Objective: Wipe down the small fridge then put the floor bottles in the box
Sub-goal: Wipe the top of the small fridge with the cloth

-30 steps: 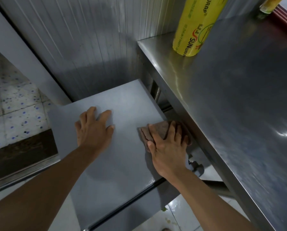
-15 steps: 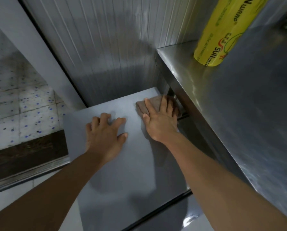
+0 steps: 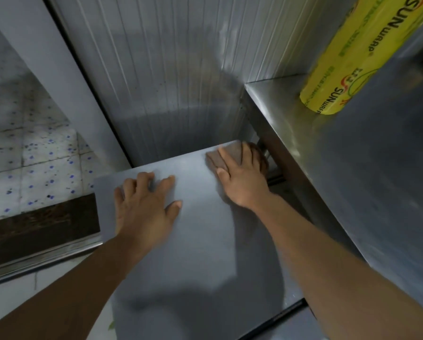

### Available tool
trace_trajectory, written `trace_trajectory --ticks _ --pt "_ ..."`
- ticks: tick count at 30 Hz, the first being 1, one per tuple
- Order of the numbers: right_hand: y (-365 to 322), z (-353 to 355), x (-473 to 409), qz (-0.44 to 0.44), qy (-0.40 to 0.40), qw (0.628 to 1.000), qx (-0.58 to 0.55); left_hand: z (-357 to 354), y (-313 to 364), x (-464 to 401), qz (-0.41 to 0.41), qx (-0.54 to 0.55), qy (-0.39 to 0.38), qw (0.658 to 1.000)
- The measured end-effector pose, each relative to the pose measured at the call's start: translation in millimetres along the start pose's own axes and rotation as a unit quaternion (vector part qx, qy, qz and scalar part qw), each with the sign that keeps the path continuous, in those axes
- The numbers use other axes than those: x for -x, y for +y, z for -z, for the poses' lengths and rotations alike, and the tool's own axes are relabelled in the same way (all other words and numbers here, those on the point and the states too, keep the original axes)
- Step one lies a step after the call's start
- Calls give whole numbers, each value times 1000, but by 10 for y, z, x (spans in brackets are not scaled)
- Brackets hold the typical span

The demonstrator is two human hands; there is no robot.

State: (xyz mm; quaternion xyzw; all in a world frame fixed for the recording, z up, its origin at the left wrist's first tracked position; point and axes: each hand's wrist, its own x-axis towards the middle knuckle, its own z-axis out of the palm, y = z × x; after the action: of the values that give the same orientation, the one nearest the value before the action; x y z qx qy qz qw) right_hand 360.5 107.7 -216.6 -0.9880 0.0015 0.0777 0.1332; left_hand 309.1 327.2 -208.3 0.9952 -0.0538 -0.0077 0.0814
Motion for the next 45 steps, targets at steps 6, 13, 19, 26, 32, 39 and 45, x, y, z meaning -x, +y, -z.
trace_trajectory --ticks 6,13,19,26,32,39,45 --pt "-43 30 -333 44 -7 999 16 -20 -11 -17 -1 1 0 1000" --pt "-212 46 244 166 -5 984 -66 55 -1 -20 1 -3 -17 1000" --pt "-534 139 113 -21 86 993 -76 163 -197 113 0 16 8 1000" --pt "-343 111 -149 -51 42 998 -23 174 -475 177 43 -11 -13 999" --pt "-525 41 -174 79 35 995 49 130 -497 165 39 -6 -8 999" --pt "-628 -54 -52 217 17 975 44 165 -499 157 36 -9 -18 999" --pt "-110 116 -273 84 24 994 60 194 -566 424 47 39 29 998"
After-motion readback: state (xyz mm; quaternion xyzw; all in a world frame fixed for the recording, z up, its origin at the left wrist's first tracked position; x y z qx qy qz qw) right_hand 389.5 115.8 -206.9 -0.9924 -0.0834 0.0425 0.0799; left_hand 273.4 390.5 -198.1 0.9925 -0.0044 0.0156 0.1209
